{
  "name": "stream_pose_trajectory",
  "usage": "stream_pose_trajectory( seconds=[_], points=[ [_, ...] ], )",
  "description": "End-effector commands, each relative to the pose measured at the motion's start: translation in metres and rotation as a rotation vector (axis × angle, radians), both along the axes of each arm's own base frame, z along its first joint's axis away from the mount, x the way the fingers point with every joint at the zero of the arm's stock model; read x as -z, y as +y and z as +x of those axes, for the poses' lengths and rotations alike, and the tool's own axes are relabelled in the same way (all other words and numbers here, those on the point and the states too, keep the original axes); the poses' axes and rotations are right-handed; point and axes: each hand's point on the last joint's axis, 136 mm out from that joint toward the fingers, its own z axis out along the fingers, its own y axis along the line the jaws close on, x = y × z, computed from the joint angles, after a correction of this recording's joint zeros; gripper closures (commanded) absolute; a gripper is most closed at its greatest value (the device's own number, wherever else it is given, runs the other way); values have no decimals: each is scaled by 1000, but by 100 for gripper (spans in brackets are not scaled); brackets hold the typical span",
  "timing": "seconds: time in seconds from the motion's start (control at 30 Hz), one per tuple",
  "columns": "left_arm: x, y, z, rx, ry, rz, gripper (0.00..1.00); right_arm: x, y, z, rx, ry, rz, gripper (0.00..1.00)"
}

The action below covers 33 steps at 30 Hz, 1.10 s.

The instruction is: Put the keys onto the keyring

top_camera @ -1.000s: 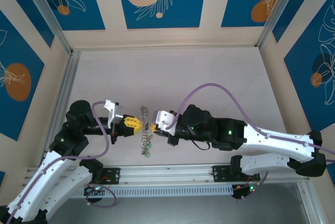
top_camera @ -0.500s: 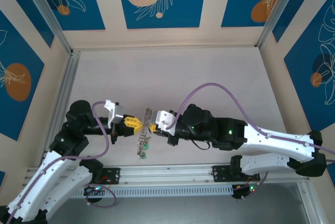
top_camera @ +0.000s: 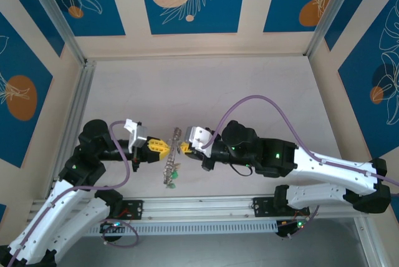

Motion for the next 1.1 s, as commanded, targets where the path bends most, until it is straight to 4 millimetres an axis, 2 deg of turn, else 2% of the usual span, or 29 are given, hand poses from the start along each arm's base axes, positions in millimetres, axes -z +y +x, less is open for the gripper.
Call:
stream_pose_trajectory(
  seconds=[0.0,0.33,0.73,1.07],
  points=[
    [-16,1,-3,7,-66,-34,100,-19,0,-5,-22,31,55,100],
    [-15,0,-3,8,-63,-34,100,-16,4,-14,-72,65,43,100],
    [-15,0,-4,12,-59,-35,100,-13,6,-3,-38,89,39,100],
    [-15,0,-4,11,-61,-36,100,-14,9,-7,-60,101,51,100]
  ],
)
